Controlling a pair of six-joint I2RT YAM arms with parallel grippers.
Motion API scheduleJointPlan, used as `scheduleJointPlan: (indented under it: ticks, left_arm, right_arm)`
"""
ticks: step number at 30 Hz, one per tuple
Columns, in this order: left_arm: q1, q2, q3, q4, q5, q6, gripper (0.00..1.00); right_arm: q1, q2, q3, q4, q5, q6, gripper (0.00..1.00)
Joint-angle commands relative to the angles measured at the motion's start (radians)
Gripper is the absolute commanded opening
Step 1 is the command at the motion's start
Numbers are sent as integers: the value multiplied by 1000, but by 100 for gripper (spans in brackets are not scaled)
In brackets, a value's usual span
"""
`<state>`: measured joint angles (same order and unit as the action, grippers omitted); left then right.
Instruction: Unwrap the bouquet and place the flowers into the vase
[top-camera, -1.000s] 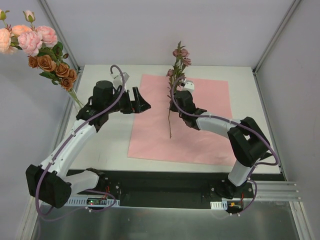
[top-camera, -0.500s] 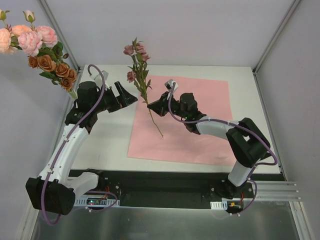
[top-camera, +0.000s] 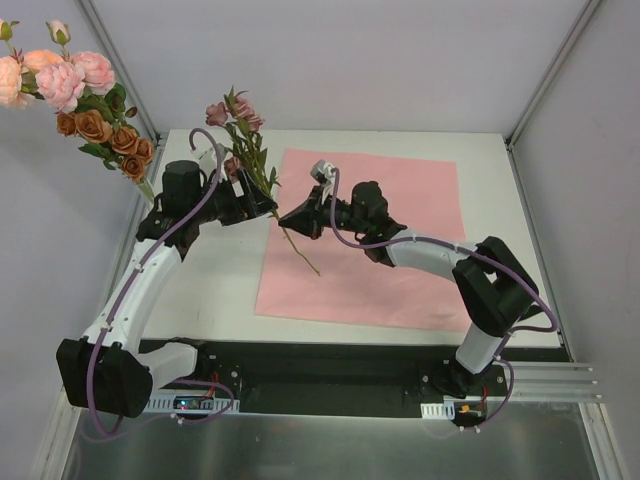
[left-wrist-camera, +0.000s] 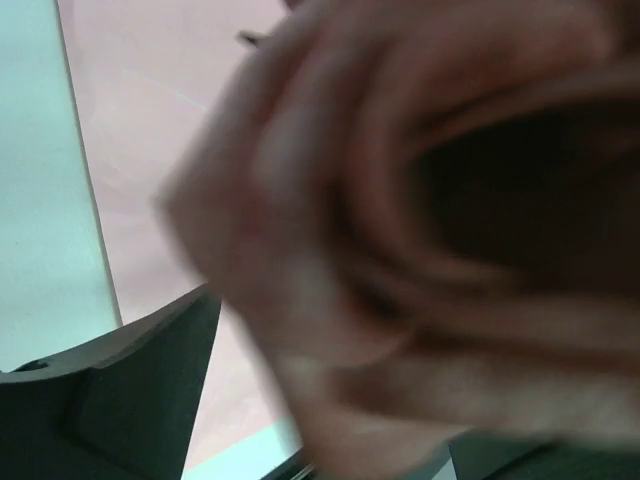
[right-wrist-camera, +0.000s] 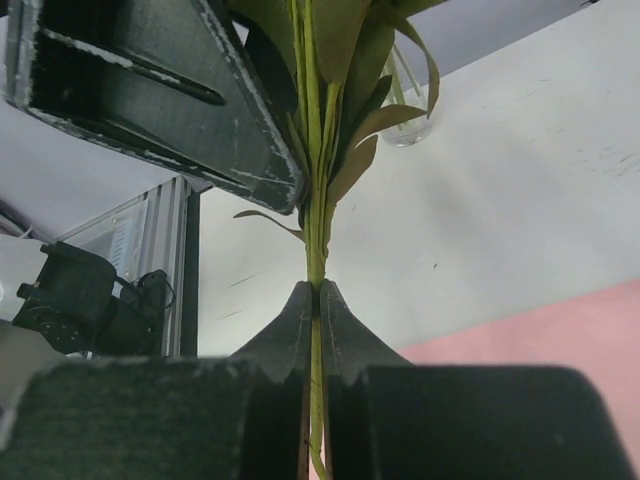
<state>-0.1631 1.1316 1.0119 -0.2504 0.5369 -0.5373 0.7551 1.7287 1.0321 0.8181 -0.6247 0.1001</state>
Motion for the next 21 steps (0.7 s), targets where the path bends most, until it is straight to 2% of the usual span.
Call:
scheduleJointPlan:
  ticks: [1,3,6,9,10,13,14,16,19,21]
  left_arm:
    - [-4,-35,47,13,-31,60,75]
    - [-4,-46,45,16,-44,65,65]
    - [-4,-64,42,14,-72,71,58]
    - [-4,-85,42,13,-83,83,45]
    - [-4,-101,43,13,-86,86,38]
    - [-4,-127,45,14,-95,103,33]
    - [-4,-136,44,14,-98,114,27]
    - [-4,-157,44,13,-103,123,22]
    - [-4,-182,43,11,-94,135,6]
    - [-4,-190,45,10,-88,135,0]
  right_arm:
    - [19,-17,63,1,-69,-59,1]
    - [23,-15,68,-22,-72,-71,1]
    - [35,-15,82,-62,-75,-92,1]
    - [47,-20,92,-97,-70,-134,1]
    - [52,-21,94,-112,-69,-140,1]
    - [64,-26,102,-134,-70,-163,1]
    - [70,-29,102,-137,-67,-169,1]
    - [76,-32,105,-152,-64,-181,1]
    - [84,-32,114,-171,-56,-188,1]
    - [84,-31,115,-169,-50,-185,1]
